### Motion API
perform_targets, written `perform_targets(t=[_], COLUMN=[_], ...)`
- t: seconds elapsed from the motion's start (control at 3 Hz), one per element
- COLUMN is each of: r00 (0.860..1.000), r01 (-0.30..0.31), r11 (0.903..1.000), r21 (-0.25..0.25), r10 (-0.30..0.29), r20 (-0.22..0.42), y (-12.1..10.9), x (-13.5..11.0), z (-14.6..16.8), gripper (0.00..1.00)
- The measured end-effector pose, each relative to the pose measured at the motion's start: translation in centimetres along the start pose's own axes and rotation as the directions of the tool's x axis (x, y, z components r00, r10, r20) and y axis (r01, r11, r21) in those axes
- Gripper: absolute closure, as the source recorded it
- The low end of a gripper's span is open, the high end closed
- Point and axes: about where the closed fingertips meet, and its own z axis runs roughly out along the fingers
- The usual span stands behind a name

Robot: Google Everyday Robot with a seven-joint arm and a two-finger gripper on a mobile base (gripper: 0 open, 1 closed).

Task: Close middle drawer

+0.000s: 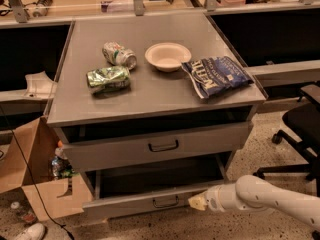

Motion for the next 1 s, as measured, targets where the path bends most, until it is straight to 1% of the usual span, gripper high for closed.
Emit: perform_targets(t=[1.0], r00=[1.0], r01=[0.0], r11=[1.0], r21=[0.0], r10=[0.0], r20=[0.0], y=[0.01], x=[0.0], z=[0.01], gripper=[0.26])
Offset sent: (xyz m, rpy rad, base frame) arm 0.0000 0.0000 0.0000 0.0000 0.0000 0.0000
